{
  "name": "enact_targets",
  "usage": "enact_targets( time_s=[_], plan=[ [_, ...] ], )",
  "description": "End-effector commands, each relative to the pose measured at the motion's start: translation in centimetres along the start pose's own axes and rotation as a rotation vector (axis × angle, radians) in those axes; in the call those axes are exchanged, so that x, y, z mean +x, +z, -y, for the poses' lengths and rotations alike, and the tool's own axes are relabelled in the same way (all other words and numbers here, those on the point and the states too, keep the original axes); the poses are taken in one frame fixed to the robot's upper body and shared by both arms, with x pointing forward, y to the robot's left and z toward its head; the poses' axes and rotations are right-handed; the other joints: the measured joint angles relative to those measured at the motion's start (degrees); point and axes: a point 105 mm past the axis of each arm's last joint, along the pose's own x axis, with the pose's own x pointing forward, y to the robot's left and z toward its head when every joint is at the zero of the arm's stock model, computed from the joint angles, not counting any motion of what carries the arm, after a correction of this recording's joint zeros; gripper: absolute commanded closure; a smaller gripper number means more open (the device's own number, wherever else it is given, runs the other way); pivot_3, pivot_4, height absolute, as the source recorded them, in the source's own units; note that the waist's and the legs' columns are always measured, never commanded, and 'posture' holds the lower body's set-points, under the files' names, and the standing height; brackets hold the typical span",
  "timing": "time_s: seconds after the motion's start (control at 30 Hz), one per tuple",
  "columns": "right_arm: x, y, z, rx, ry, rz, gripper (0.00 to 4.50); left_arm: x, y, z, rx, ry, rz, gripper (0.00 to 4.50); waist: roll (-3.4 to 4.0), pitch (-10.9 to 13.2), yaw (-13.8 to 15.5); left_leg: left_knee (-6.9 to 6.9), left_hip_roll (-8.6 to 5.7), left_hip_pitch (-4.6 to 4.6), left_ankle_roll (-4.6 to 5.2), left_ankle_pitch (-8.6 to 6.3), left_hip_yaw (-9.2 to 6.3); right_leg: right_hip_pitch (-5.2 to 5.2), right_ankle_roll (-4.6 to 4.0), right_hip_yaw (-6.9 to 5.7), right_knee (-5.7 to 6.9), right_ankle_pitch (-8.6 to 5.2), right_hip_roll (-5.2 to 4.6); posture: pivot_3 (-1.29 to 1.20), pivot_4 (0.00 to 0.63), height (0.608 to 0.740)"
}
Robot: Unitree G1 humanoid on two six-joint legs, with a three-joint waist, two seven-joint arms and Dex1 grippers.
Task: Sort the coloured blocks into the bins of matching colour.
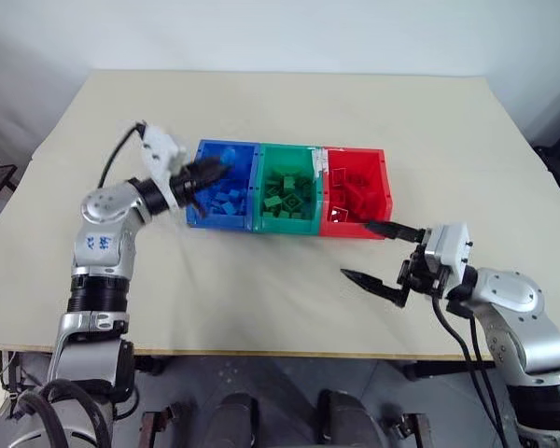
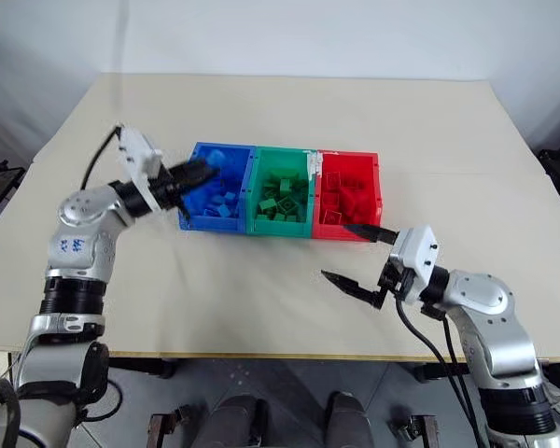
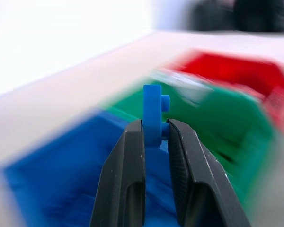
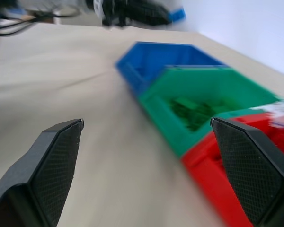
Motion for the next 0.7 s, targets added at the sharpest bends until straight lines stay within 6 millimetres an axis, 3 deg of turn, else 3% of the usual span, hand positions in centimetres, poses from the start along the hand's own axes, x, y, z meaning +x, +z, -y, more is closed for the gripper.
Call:
enact_targets(
  time_s=[0.03, 0.07, 0.1, 0.27, 0.4, 0.7],
  plan=[
    [-0.2, 0.6, 0.7, -0.028, -0.028, 0.022, 0.00, 0.1, 0.3, -0.8, 0.002, 0.085, -0.009, 4.15, 0.00, 0.00, 0.00, -0.02, 0.00, -0.01, 0.00, 0.00, 0.01, -0.01, 0.00, 0.00, -0.02, 0.00, 0.00, 0.00, 0.150, 0.740],
    [-0.1, 0.6, 0.8, -0.031, -0.025, 0.019, 0.00, 0.1, -0.1, -0.7, -0.013, 0.088, -0.025, 4.15, 0.00, 0.00, -0.01, -0.03, -0.01, -0.02, 0.00, 0.00, 0.01, -0.02, 0.00, -0.01, -0.04, 0.00, 0.01, 0.00, 0.150, 0.740],
    [-0.1, 0.5, 0.9, -0.035, -0.025, 0.017, 0.00, 0.2, -0.3, -0.6, -0.014, 0.085, -0.029, 3.42, 0.00, 0.00, -0.01, -0.03, -0.01, -0.02, 0.00, 0.00, 0.02, -0.02, 0.00, -0.01, -0.04, 0.00, 0.01, 0.00, 0.150, 0.740],
    [0.1, 0.6, 1.5, -0.046, -0.030, 0.022, 0.00, -0.2, 0.3, -0.3, 0.005, 0.066, -0.013, 1.88, 0.00, 0.00, -0.04, -0.03, -0.01, -0.02, 0.00, 0.00, 0.04, -0.02, 0.00, 0.00, -0.06, 0.00, 0.01, 0.00, 0.150, 0.740],
    [-0.1, 0.3, 1.9, -0.044, -0.022, 0.007, 0.00, -2.2, -0.4, 0.1, 0.052, 0.024, -0.046, 0.63, 0.00, 0.00, -0.28, -0.04, 0.00, -0.02, -0.01, 0.00, 0.04, -0.02, 0.00, 0.00, -0.07, 0.00, 0.01, 0.00, 0.150, 0.740],
    [-1.5, -1.0, 1.2, -0.022, 0.134, -0.034, 0.00, -11.9, -3.2, 1.1, 0.170, -0.066, -0.228, 0.63, 0.00, 0.00, -1.44, -0.25, 0.09, 0.03, -0.02, 0.00, 0.09, -0.06, -0.02, 0.01, -0.18, -0.01, 0.00, 0.00, 0.150, 0.740]
  ],
)
